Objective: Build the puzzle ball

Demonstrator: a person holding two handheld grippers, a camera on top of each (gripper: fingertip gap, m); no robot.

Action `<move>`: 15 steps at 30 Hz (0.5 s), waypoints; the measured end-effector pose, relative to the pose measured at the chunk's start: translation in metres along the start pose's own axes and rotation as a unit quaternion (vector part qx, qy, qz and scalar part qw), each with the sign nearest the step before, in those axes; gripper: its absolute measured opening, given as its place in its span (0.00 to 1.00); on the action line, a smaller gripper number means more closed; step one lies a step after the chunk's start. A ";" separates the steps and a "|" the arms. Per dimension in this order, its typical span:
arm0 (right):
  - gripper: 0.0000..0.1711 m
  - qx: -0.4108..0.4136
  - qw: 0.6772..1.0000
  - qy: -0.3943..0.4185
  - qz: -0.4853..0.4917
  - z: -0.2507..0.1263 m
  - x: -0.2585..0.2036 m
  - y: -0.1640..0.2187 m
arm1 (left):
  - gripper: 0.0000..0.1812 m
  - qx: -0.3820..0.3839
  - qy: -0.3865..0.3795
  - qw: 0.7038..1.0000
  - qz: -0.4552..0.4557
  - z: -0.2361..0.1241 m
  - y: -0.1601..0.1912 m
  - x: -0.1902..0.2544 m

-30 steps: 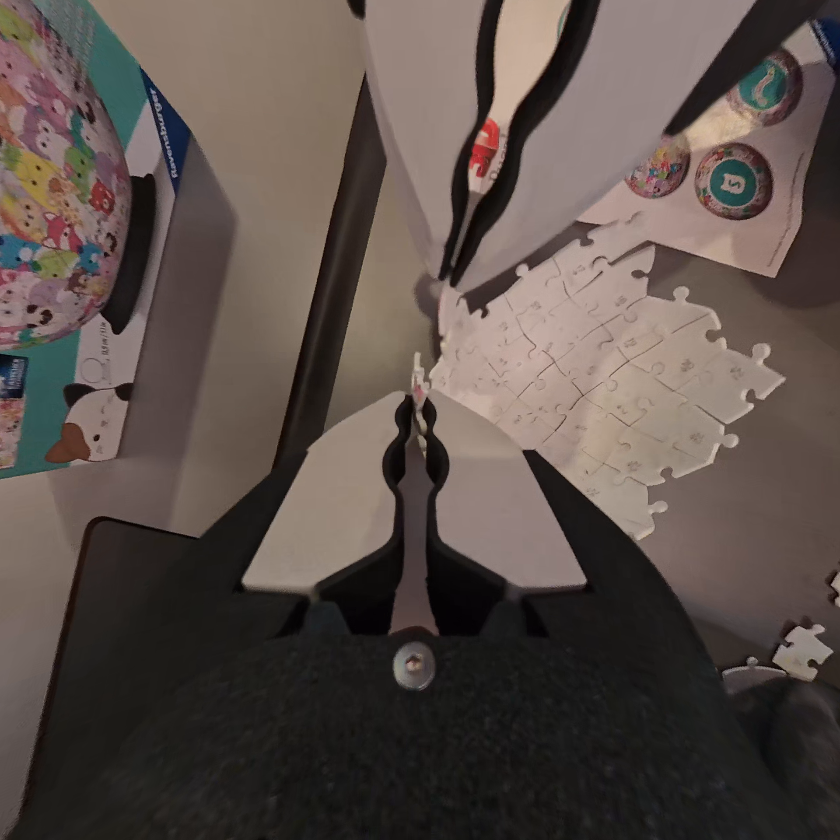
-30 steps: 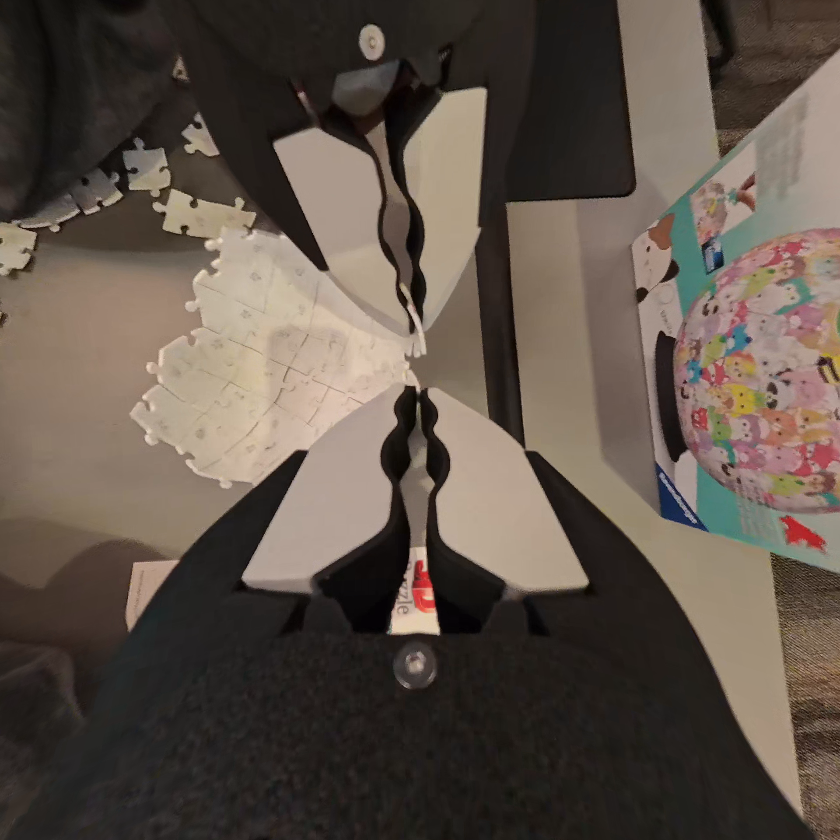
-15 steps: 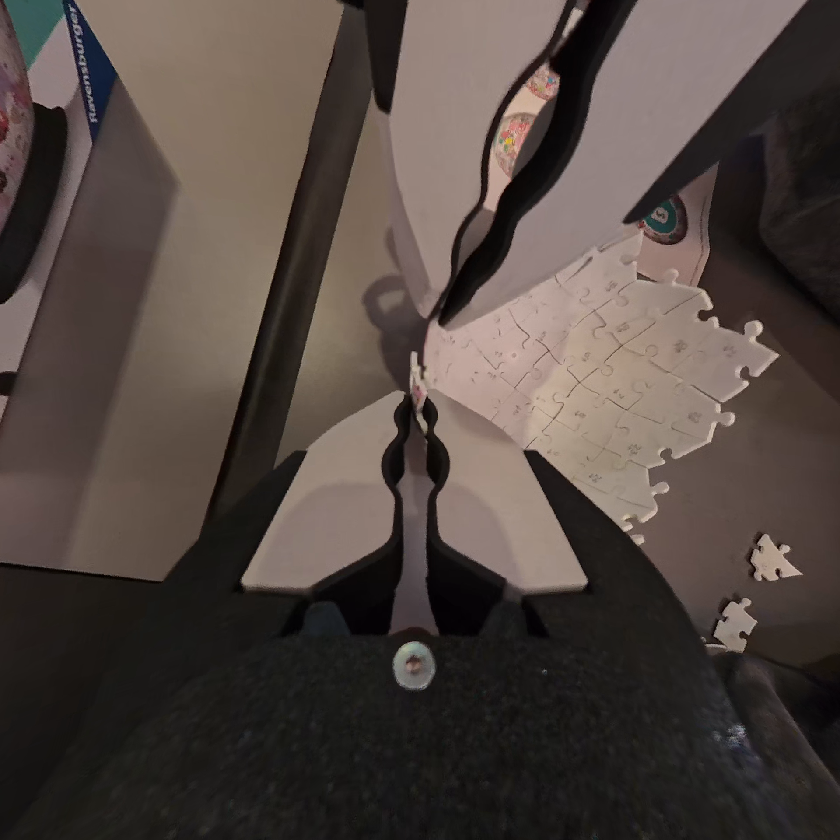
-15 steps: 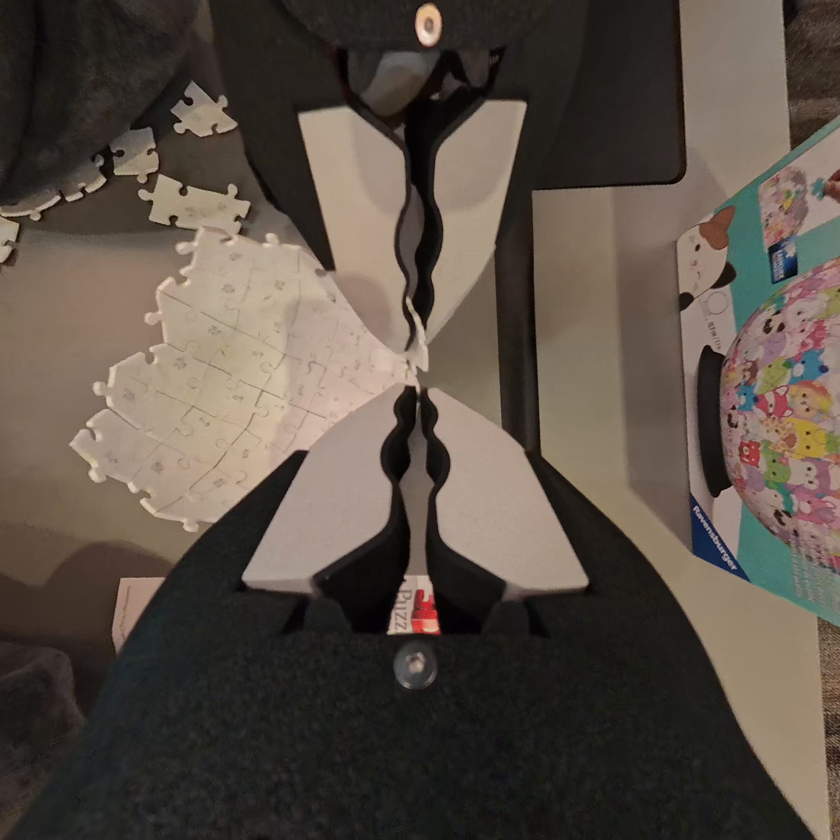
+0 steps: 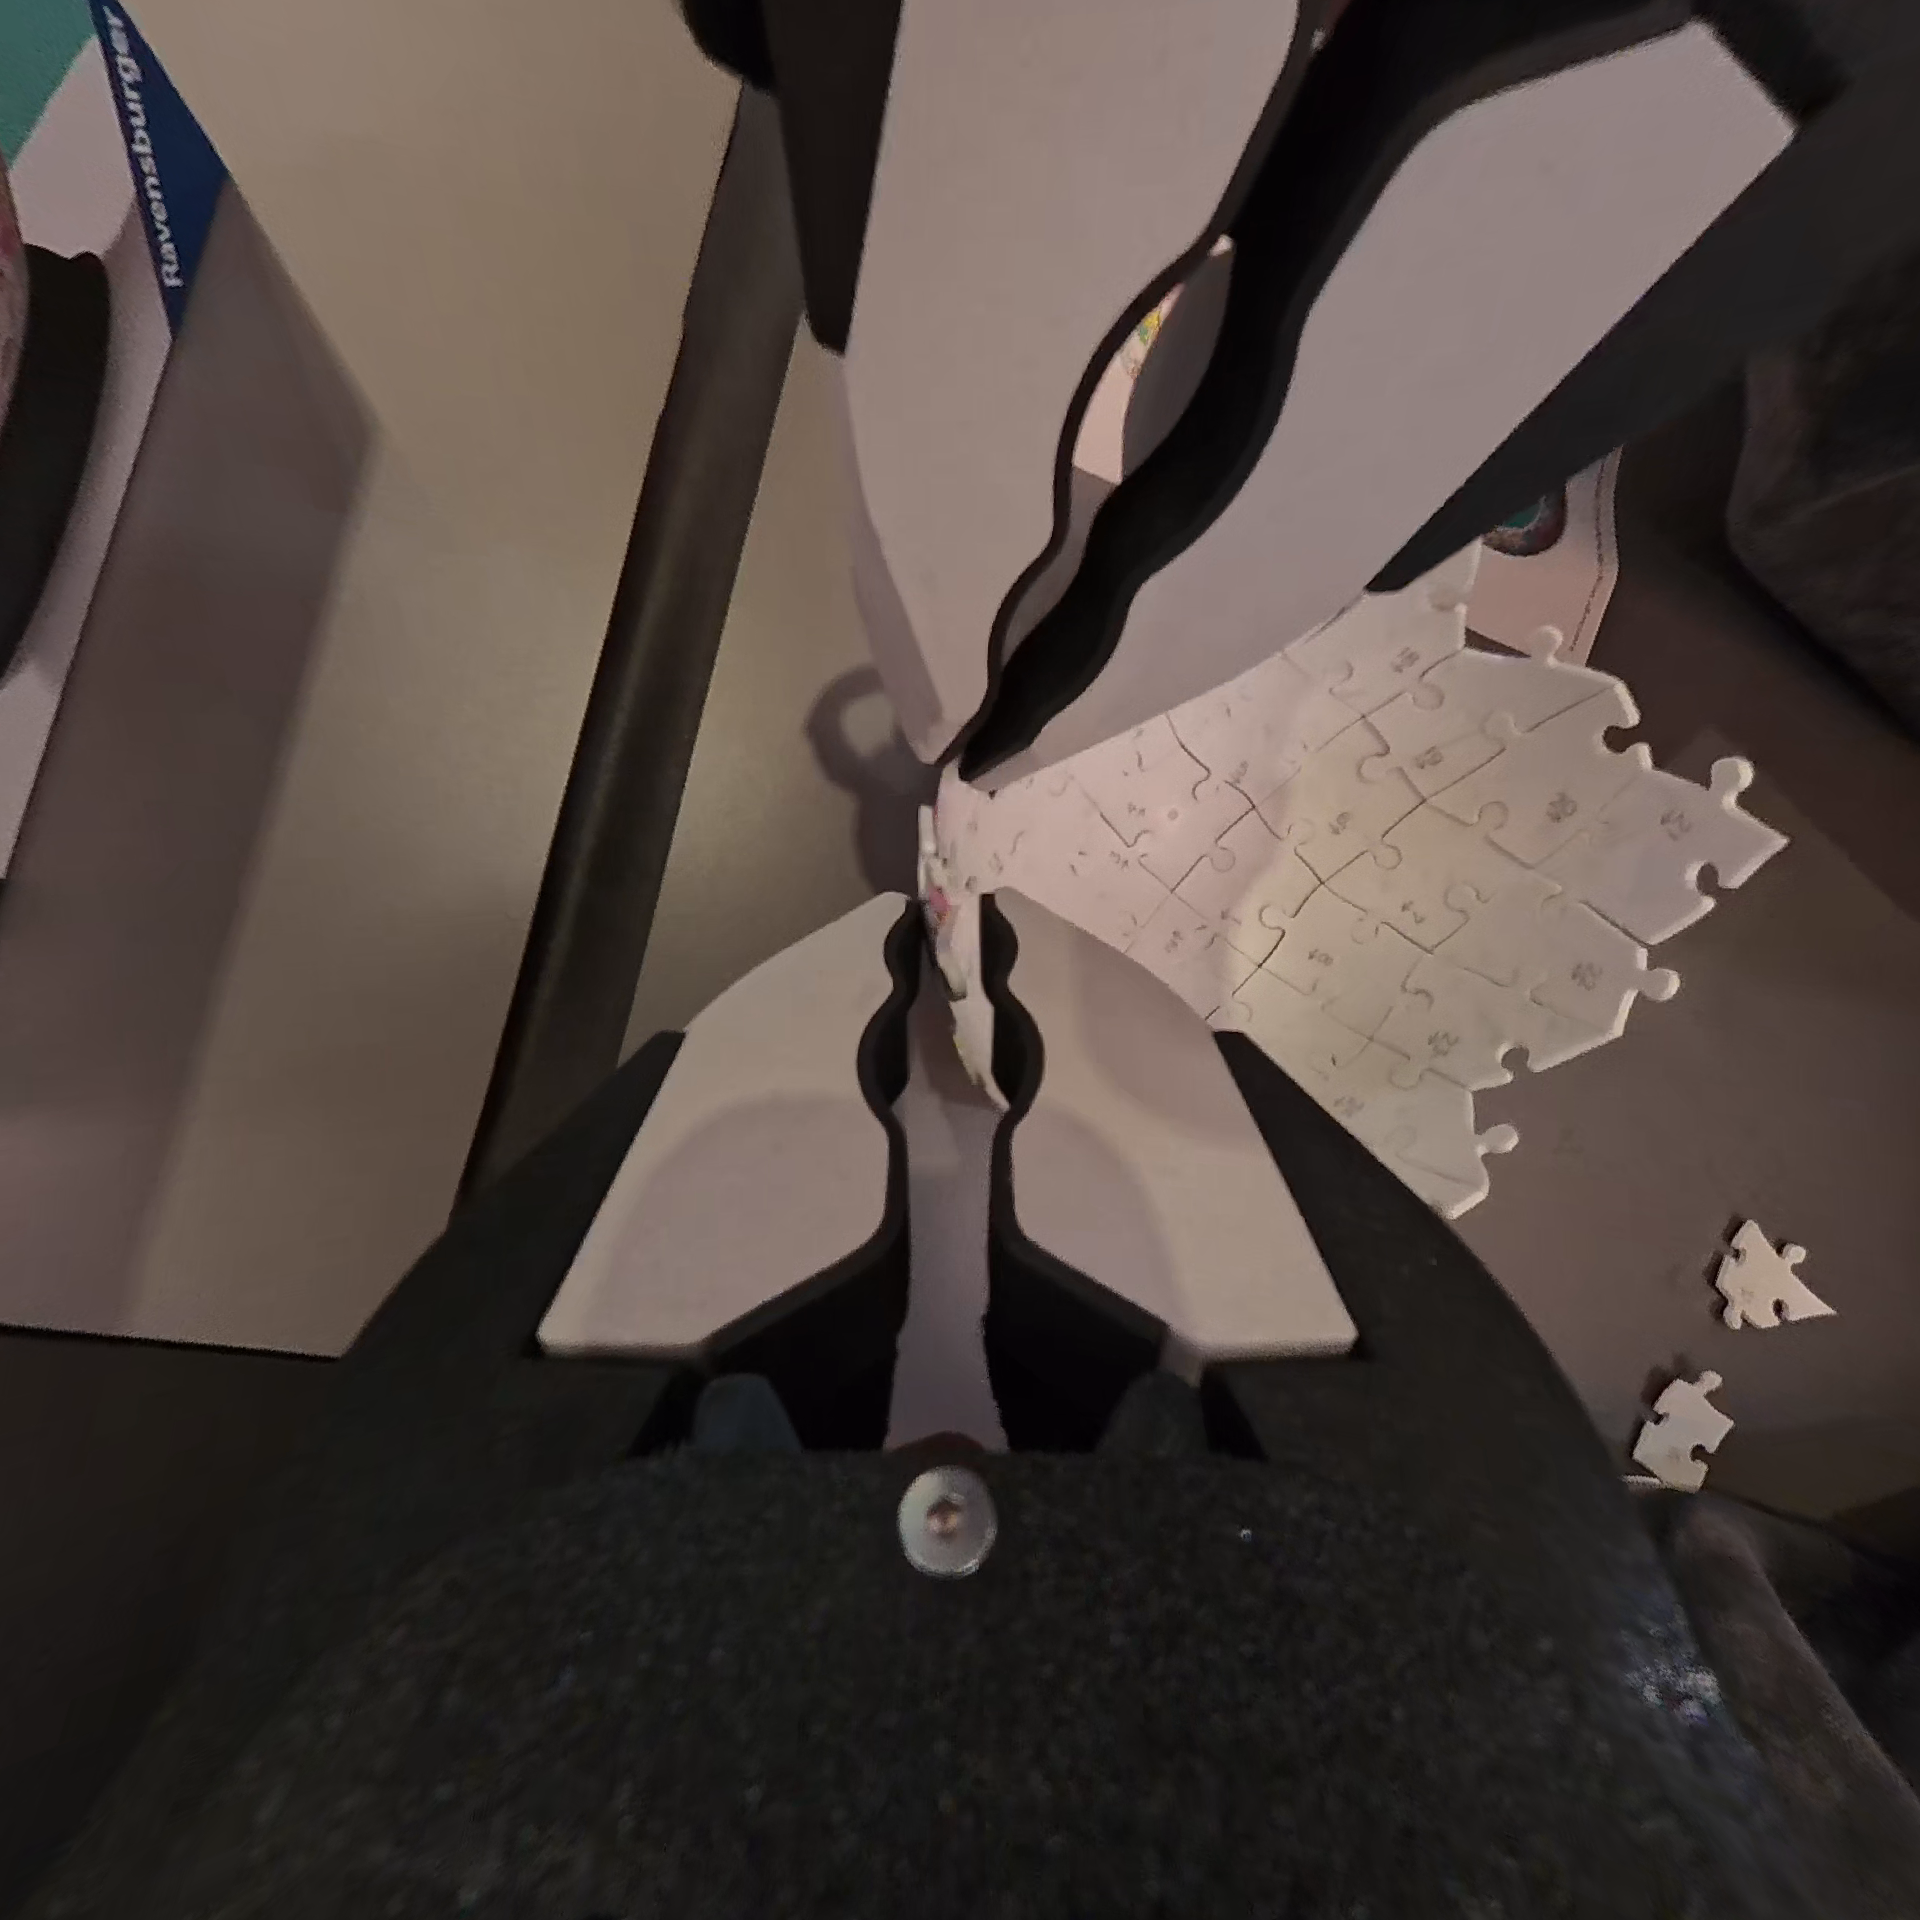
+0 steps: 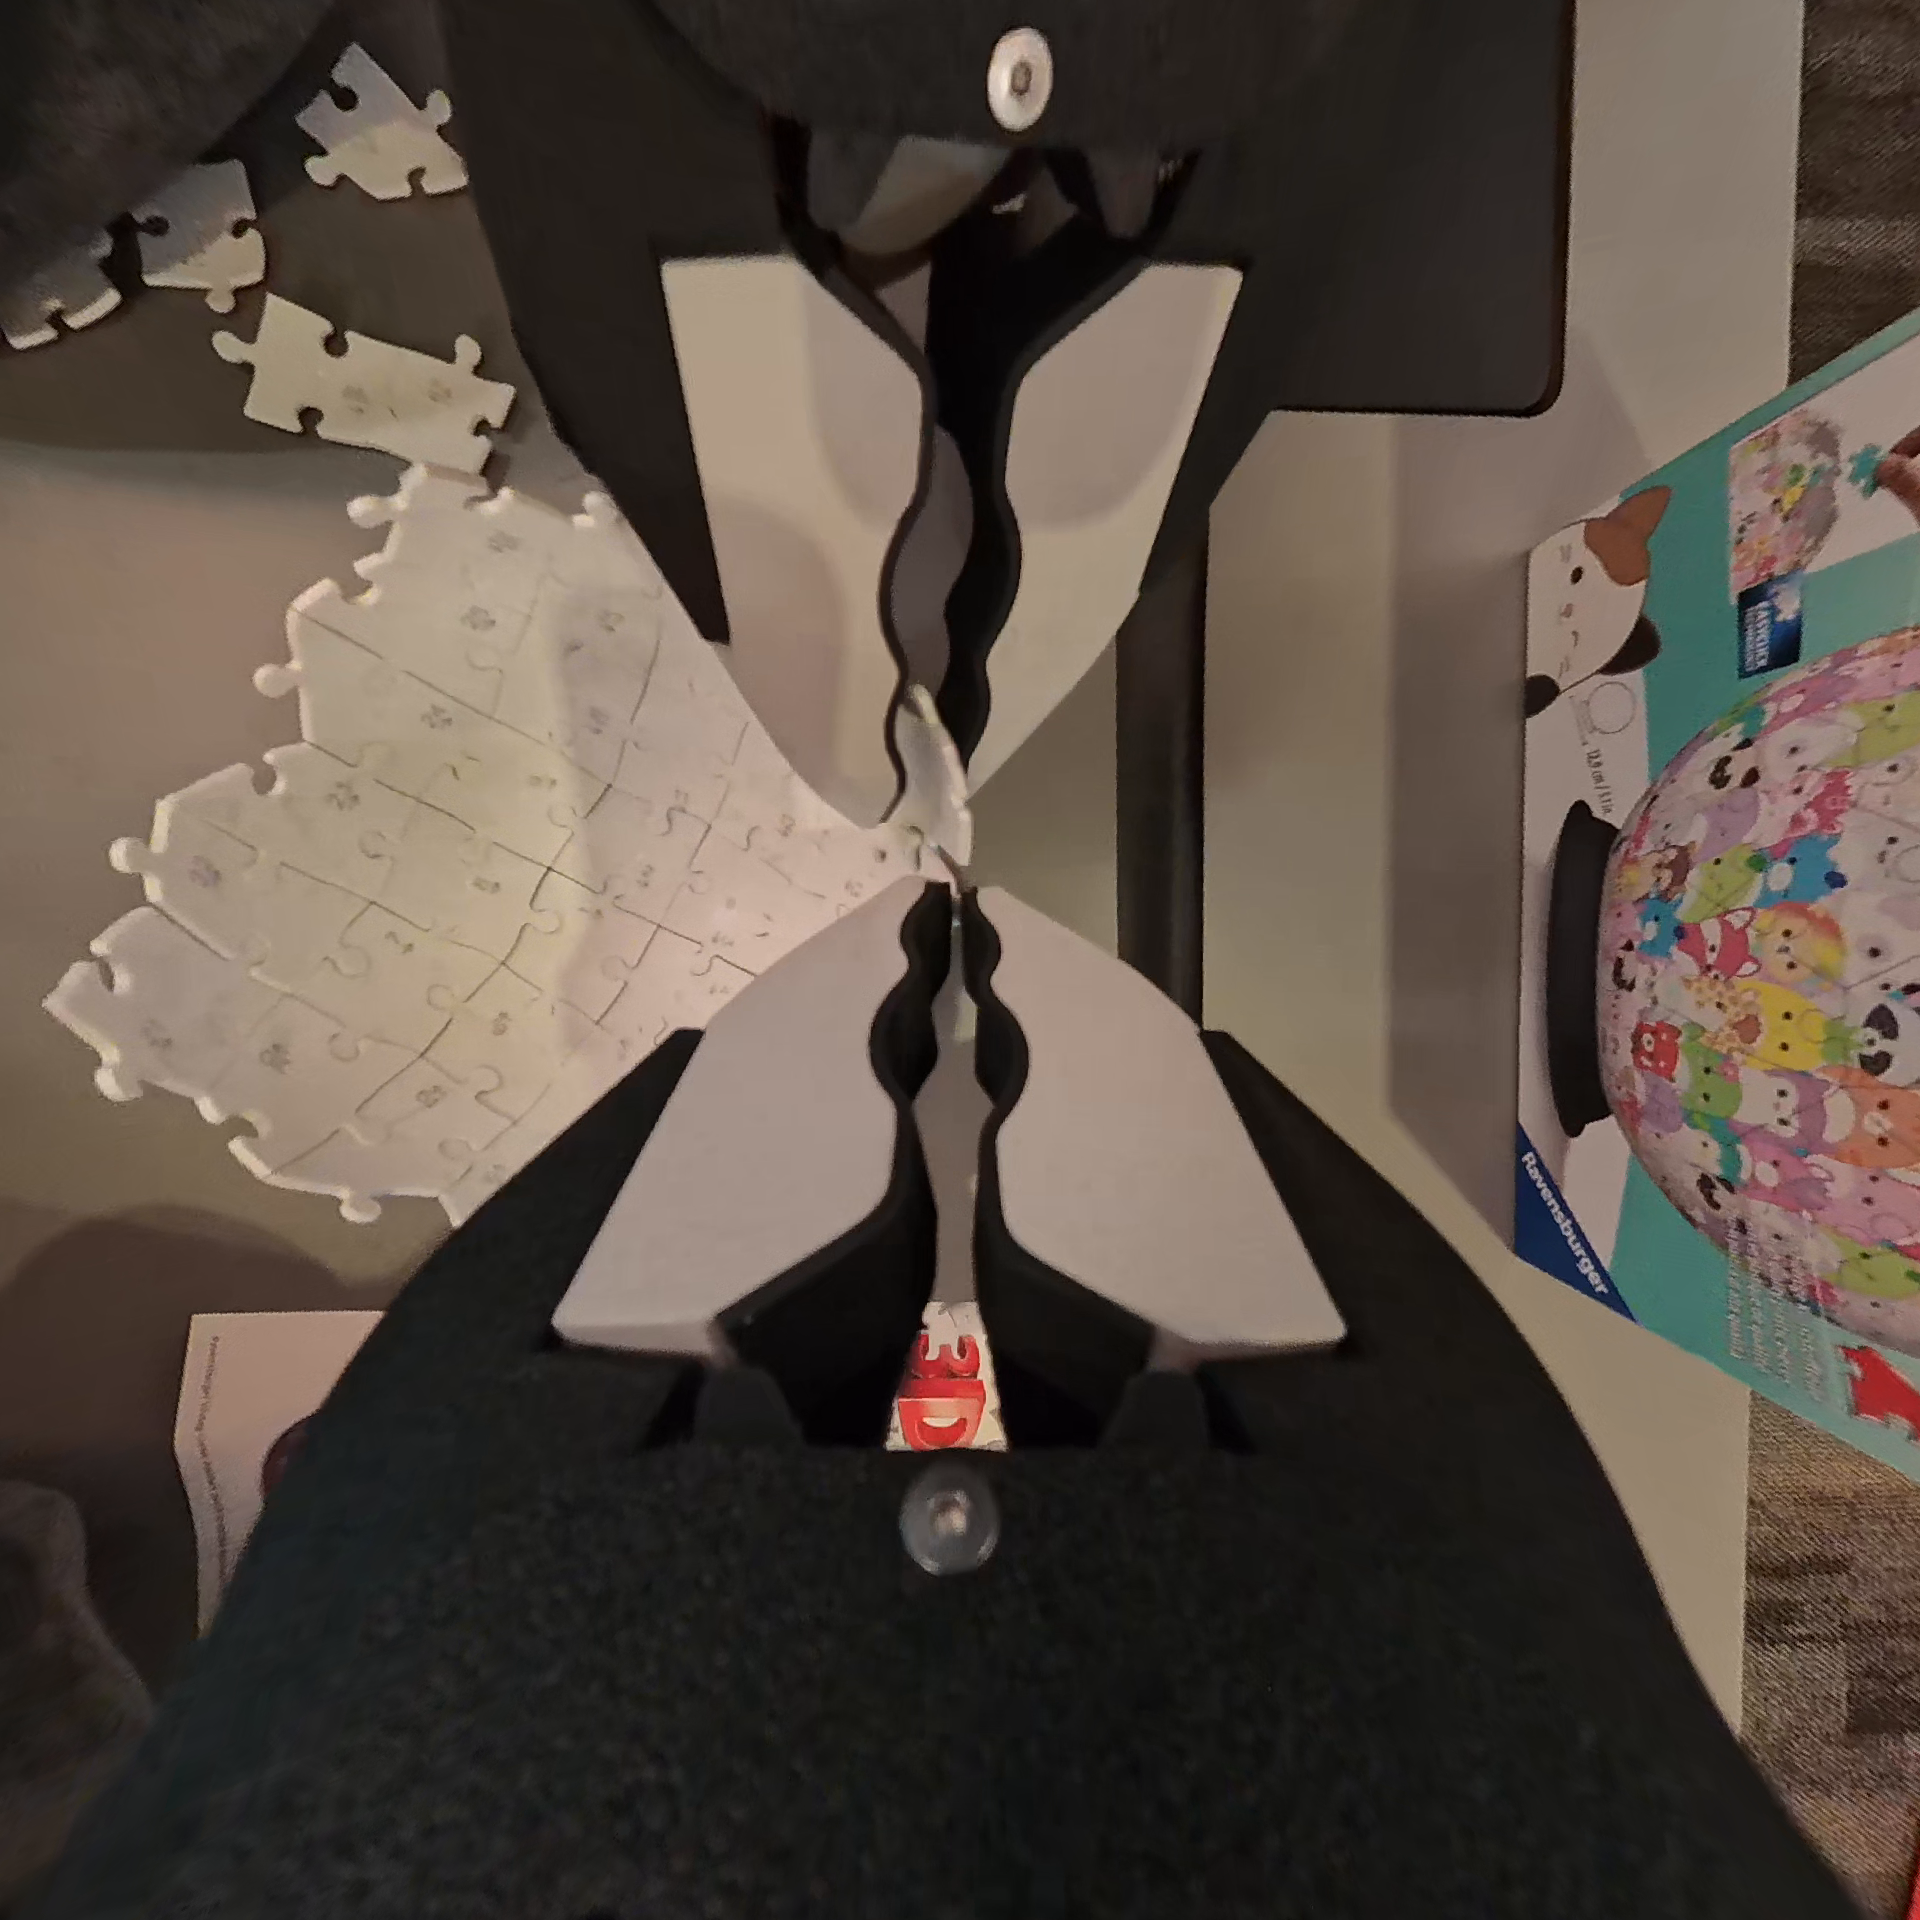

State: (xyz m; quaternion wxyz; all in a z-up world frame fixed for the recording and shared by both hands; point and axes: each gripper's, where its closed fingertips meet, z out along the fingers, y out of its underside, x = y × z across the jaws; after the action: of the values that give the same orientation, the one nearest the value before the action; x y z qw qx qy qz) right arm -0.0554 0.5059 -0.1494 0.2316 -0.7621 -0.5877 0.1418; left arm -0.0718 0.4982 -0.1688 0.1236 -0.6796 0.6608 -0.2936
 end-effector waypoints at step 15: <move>0.01 -0.003 1.000 0.013 -0.005 -0.004 0.003 0.002 | 0.04 -0.015 -0.011 1.000 0.007 0.015 -0.003 -0.001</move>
State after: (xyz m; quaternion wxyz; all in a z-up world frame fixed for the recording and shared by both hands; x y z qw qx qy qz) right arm -0.0514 0.5073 -0.1465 0.2372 -0.7620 -0.5887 0.1288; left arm -0.0611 0.4966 -0.1791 0.1228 -0.6798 0.6687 -0.2750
